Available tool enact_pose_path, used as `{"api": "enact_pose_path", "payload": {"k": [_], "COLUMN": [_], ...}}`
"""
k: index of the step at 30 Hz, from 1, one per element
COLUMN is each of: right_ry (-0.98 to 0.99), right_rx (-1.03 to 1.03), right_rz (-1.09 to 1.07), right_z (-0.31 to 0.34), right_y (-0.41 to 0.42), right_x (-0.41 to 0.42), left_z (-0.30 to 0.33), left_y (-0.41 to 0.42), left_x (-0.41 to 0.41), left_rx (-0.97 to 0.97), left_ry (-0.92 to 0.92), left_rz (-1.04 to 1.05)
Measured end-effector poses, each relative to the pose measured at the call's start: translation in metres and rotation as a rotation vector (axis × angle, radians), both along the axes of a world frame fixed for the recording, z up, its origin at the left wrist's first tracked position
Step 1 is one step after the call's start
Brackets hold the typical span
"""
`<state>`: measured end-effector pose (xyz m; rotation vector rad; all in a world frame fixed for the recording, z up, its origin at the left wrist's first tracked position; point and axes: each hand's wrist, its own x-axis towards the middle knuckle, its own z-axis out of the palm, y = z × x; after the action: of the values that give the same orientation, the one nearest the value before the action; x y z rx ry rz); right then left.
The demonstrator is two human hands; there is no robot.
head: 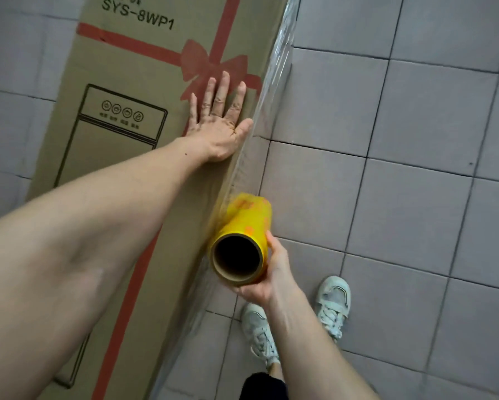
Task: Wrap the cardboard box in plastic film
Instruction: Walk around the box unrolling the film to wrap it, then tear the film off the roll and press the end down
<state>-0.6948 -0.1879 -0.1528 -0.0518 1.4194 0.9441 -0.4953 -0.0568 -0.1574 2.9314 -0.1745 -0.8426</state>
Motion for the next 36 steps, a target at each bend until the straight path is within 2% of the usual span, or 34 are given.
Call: {"api": "enact_pose_path", "payload": {"k": [2, 5, 7, 11, 13, 16, 18, 20, 24, 27, 31, 33, 36], "right_ry": [0.043, 0.016, -0.047, -0.357, -0.450, -0.399, -0.342, -0.316, -0.261, -0.235, -0.388, -0.512, -0.726], "right_rx": [0.054, 0.117, 0.051, -0.340, -0.342, -0.189, -0.141, -0.087, 0.046, 0.099, 0.251, 0.335, 0.471], "right_rz": [-0.117, -0.112, 0.060, 0.661, 0.868, 1.039, 1.017, 0.893, 0.432, 0.266, 0.324, 0.475, 0.828], "right_z": [0.002, -0.004, -0.006, -0.003, -0.005, -0.012, -0.017, -0.017, -0.030, -0.041, -0.056, -0.066, -0.085], "right_y": [0.002, -0.001, -0.007, -0.020, -0.013, 0.008, 0.014, 0.011, -0.004, -0.008, -0.003, -0.008, -0.031], "right_x": [-0.019, -0.018, -0.003, 0.047, 0.069, 0.083, 0.074, 0.055, -0.010, -0.036, -0.040, -0.039, -0.031], "left_z": [-0.003, -0.005, -0.005, -0.006, -0.007, -0.006, -0.005, -0.004, 0.001, 0.003, 0.003, 0.006, 0.016], "left_y": [0.002, 0.004, 0.004, 0.001, -0.001, -0.004, -0.006, -0.007, -0.008, -0.010, -0.009, -0.007, -0.006], "left_x": [-0.001, -0.001, -0.001, -0.003, -0.005, -0.005, -0.007, -0.009, -0.012, -0.012, -0.023, -0.041, -0.085], "left_rx": [-0.005, -0.005, -0.005, 0.005, 0.006, 0.023, 0.037, 0.057, 0.038, 0.033, 0.025, 0.020, -0.018], "left_ry": [-0.013, -0.040, -0.052, -0.089, -0.090, -0.084, -0.093, -0.117, -0.127, -0.132, -0.173, -0.174, -0.113], "left_rz": [-0.005, -0.009, -0.010, -0.008, 0.014, 0.029, 0.041, 0.055, 0.095, 0.113, 0.137, 0.174, 0.241]}}
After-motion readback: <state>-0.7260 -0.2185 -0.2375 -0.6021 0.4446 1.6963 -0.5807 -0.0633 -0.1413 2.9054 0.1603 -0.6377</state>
